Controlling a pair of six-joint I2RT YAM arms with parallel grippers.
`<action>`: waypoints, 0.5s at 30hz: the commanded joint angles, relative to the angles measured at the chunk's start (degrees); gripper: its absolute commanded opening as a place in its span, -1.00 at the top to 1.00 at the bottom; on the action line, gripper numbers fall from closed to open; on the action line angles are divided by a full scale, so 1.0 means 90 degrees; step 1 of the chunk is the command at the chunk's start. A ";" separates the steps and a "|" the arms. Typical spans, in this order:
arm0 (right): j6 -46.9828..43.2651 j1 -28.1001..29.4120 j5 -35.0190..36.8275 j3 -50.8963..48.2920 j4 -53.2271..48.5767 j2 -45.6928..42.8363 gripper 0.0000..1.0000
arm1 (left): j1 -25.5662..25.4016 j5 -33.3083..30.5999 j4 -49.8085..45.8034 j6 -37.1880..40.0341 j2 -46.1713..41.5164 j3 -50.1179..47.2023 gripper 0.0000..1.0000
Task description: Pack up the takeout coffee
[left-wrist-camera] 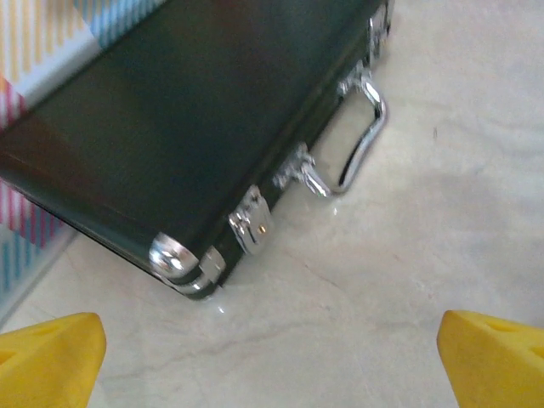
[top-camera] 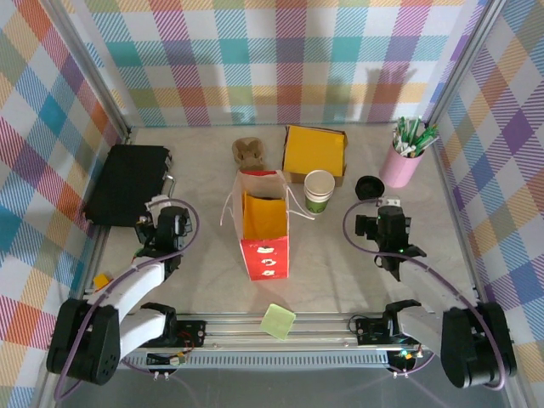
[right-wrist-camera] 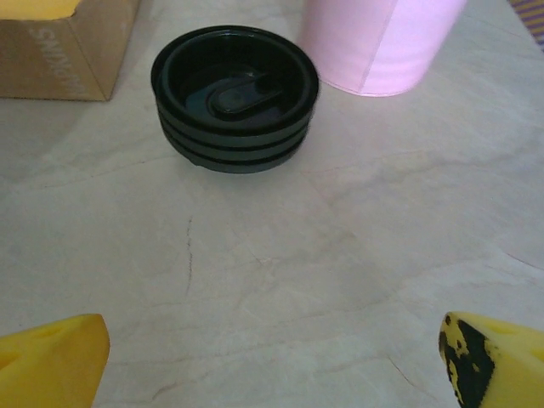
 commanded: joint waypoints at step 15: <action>-0.0564 -0.0928 -0.2107 0.0259 0.4351 0.2766 -0.98 | 0.0324 0.1826 0.5973 0.0853 0.3256 -0.0462 -0.99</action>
